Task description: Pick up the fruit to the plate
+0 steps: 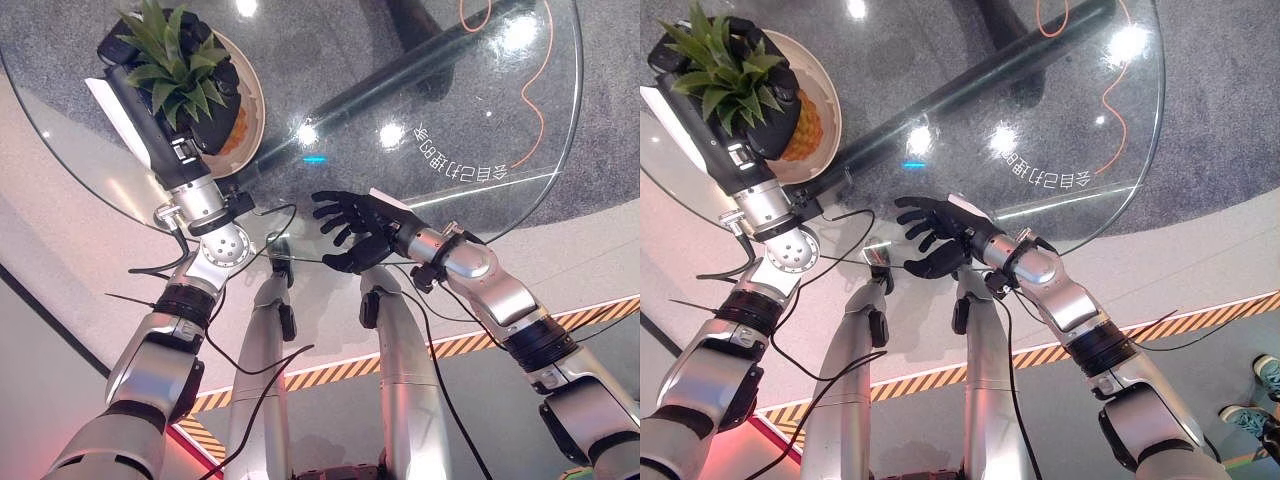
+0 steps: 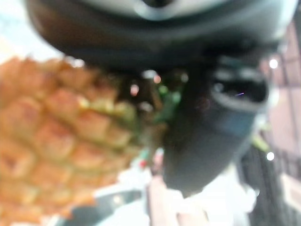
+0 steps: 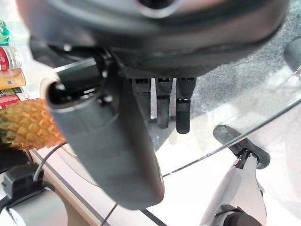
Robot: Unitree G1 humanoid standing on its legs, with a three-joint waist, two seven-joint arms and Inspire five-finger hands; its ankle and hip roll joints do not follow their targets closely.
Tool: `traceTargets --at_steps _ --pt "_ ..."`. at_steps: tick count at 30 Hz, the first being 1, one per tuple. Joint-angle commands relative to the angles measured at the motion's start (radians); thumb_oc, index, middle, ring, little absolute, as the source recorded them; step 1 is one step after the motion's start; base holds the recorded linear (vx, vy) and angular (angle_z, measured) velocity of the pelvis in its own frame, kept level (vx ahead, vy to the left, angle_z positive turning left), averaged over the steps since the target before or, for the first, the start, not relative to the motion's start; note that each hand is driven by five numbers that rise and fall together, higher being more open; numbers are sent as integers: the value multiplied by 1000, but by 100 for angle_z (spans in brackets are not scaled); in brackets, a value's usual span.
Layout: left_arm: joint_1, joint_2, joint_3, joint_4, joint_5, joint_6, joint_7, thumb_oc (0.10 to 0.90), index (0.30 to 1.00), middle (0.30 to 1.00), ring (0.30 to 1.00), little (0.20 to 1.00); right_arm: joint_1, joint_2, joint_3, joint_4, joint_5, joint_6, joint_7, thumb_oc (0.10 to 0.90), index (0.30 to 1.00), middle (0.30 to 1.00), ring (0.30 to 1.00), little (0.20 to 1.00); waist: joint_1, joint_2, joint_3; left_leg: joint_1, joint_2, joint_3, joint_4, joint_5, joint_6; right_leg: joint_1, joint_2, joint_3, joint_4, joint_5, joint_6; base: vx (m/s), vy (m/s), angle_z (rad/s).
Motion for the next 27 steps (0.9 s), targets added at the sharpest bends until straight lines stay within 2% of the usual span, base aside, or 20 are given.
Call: traceTargets --at_steps 1,7,9,10,11,12,27 --pt "-59 31 -11 -23 9 -31 35 100 300 300 300 200 19 19 49 -44 35 -27 4 800 900 900 900 900 23 12 -25 5 -103 11 -10 -12 -46 16 100 -41 -5 52 45 0 0 0" --pt "-59 30 -18 -25 11 -23 38 105 305 305 305 205 20 22 50 -52 34 -30 -3 800 900 900 900 900 22 10 -25 1 -102 9 -11 -11 -46 12 100 -41 -9 55 47 0 0 0" --pt "-58 28 -19 -27 1 -21 23 344 509 509 509 444 21 24 48 -58 34 -26 -8 800 900 900 900 900 22 9 -25 1 -102 8 -12 -10 -46 13 100 -41 -9 55 47 0 0 0" --pt "-57 27 -20 -28 -7 -21 13 424 578 578 578 524 21 25 48 -60 35 -25 -11 800 900 900 900 900 22 9 -25 2 -102 8 -13 -9 -46 13 100 -41 -10 56 47 0 0 0" --pt "-53 27 -19 -30 -10 -20 4 687 804 804 804 787 22 25 46 -62 37 -24 -9 800 900 900 900 900 23 9 -25 5 -102 8 -15 -9 -46 16 101 -41 -11 56 47 0 0 0" --pt "-51 27 -19 -31 -11 -19 0 800 900 900 900 900 23 26 45 -63 38 -24 -8 800 900 900 900 900 23 9 -25 7 -101 8 -17 -8 -46 18 101 -40 -13 56 47 0 0 0" --pt "-8 36 -8 -55 -9 14 -12 800 900 900 900 900 52 42 29 -76 14 -33 10 800 900 900 900 900 29 15 -25 64 -97 6 -44 -7 -41 65 96 -40 -20 51 50 -5 -21 0"
